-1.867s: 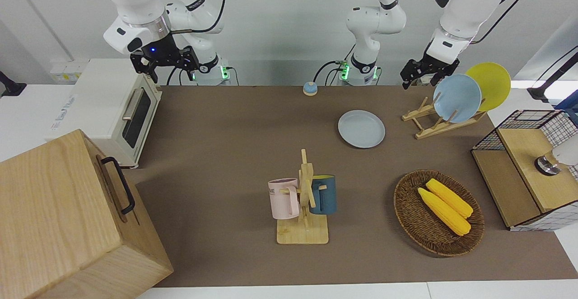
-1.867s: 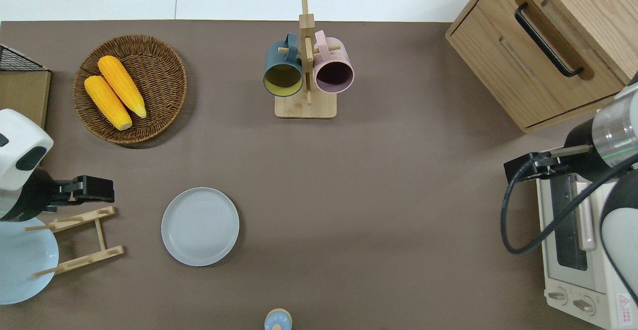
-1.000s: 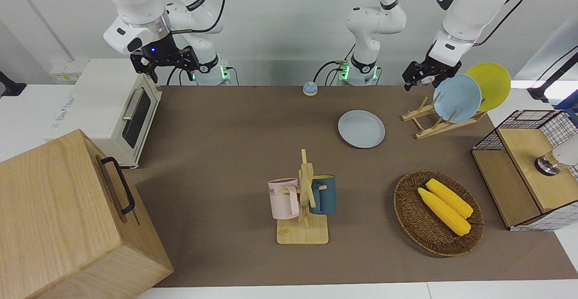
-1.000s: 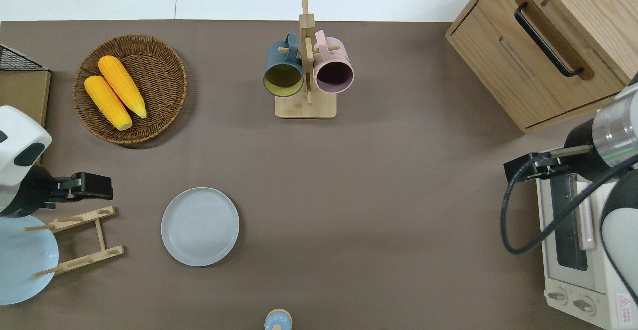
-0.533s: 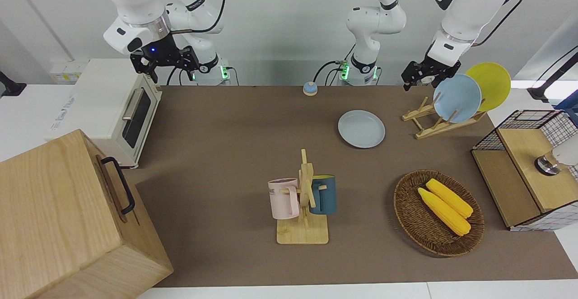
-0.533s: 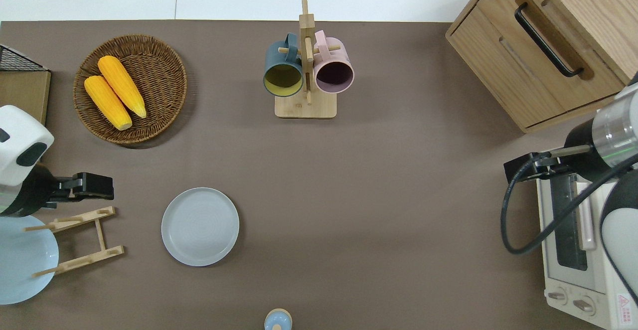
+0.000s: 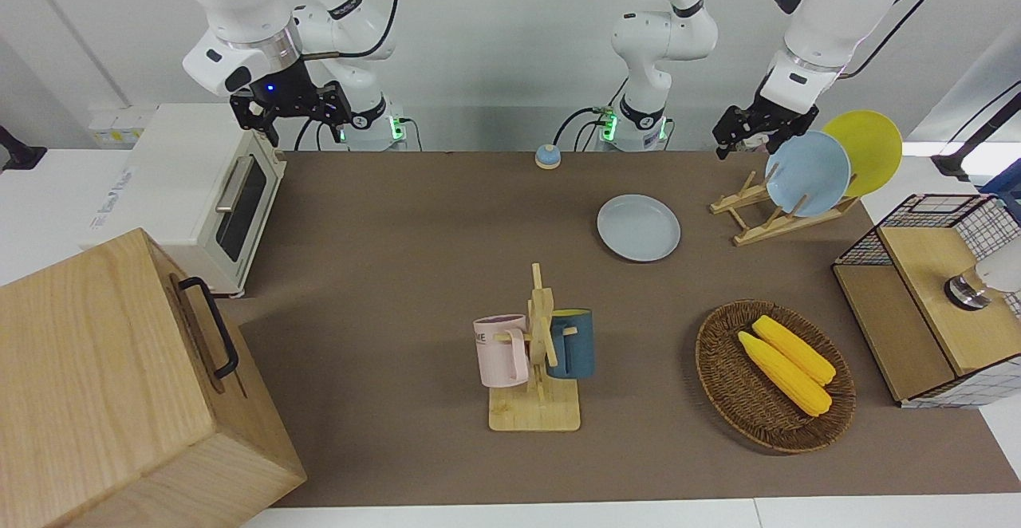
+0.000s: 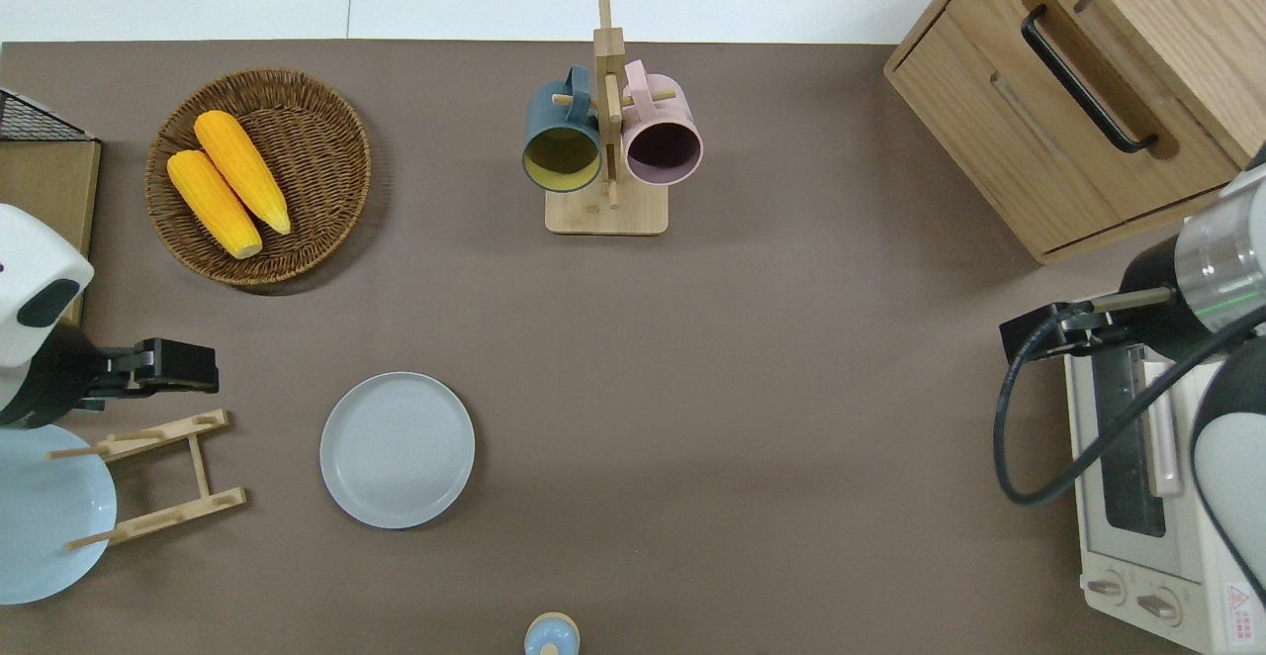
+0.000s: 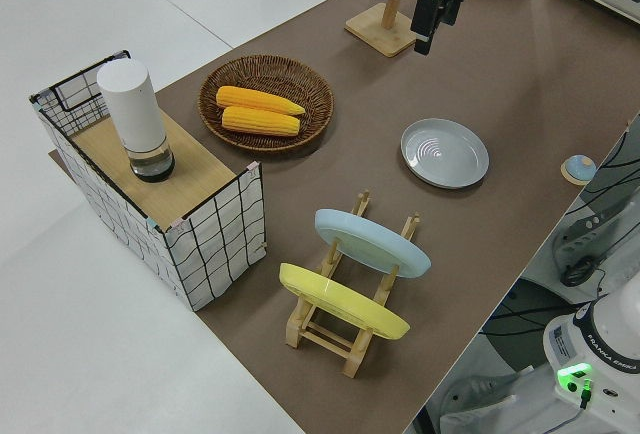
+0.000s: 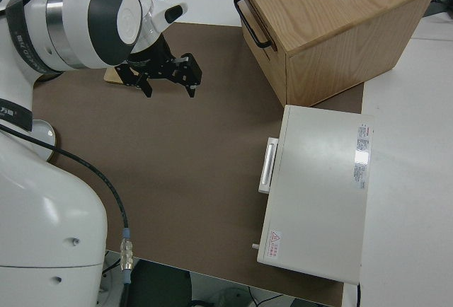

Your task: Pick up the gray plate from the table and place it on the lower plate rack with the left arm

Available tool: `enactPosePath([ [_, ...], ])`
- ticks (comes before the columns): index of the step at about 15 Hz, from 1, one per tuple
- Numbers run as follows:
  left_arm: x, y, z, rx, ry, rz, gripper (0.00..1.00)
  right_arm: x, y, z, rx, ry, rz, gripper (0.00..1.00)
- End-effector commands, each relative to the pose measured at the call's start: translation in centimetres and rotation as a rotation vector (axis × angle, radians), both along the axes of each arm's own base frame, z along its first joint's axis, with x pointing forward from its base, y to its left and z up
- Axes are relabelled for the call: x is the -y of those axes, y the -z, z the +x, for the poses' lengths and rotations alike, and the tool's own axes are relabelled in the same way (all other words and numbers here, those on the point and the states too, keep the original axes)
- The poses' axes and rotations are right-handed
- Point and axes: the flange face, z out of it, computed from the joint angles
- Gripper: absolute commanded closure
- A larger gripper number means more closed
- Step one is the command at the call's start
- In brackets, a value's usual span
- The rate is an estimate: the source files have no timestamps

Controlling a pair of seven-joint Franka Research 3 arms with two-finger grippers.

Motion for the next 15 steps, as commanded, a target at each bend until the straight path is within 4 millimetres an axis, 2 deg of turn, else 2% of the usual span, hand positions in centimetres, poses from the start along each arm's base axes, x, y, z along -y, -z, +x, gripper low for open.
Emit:
enactPosePath([
  [1,-0.6,-0.5,0.3,-0.006,0.002,0.003,0.00,0.2,-0.5,-0.2,-0.001,0.016,-0.009,0.017],
  [3,-0.6,0.3,0.8,-0.023,-0.007,0.005,0.00,0.2,-0.5,-0.2,-0.001,0.016,-0.009,0.017],
  [7,-0.3,-0.2,1.4,-0.011,-0.011,0.008,0.00,0.2,-0.5,-0.2,-0.001,0.016,-0.009,0.017],
  [11,-0.1,0.4,1.7,-0.022,-0.011,0.008,0.00,0.2,-0.5,-0.2,-0.001,0.016,-0.009,0.017],
  [15,0.7,3.0,1.9,-0.042,0.003,0.009,0.00,0.2,-0.5,-0.2,-0.001,0.016,-0.009,0.017],
])
